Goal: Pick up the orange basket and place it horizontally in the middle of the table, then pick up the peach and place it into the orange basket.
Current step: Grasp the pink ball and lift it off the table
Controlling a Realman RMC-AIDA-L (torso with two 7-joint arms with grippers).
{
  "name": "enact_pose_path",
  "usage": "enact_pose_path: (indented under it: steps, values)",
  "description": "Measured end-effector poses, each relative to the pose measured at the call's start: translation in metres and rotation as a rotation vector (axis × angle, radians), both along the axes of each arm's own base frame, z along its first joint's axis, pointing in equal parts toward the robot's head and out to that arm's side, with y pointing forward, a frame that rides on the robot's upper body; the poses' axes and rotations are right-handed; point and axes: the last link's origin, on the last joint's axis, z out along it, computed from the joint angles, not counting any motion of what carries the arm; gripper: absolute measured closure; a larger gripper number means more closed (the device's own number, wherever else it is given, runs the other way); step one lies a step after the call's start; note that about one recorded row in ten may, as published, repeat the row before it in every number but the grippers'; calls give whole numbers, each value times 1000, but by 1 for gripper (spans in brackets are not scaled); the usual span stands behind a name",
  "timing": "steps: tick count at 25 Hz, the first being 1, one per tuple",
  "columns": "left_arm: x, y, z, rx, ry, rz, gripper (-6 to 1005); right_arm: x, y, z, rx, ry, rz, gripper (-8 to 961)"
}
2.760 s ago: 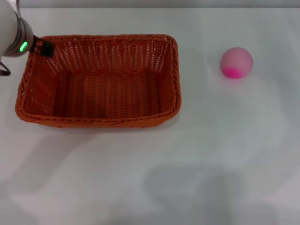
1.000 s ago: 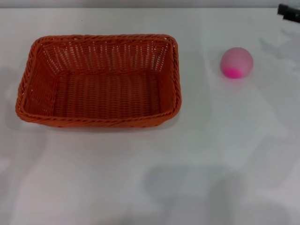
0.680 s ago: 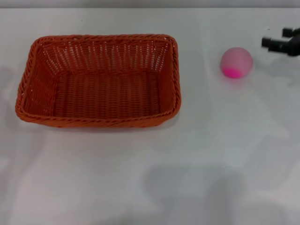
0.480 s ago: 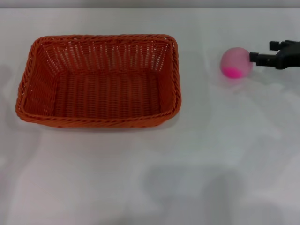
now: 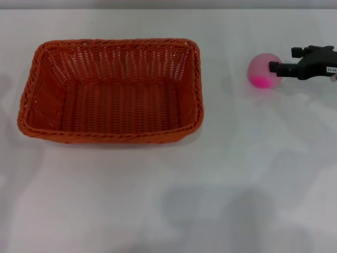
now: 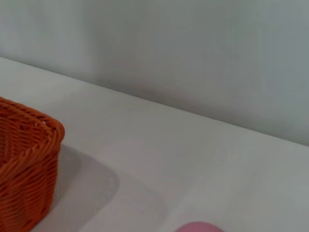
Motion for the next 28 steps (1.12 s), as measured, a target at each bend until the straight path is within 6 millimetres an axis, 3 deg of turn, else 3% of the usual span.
enact_pose_path:
  steps: [28]
  values:
    - [-3, -2, -1, -4, -5, 9, 513, -15, 29, -35, -46, -149, 20, 98]
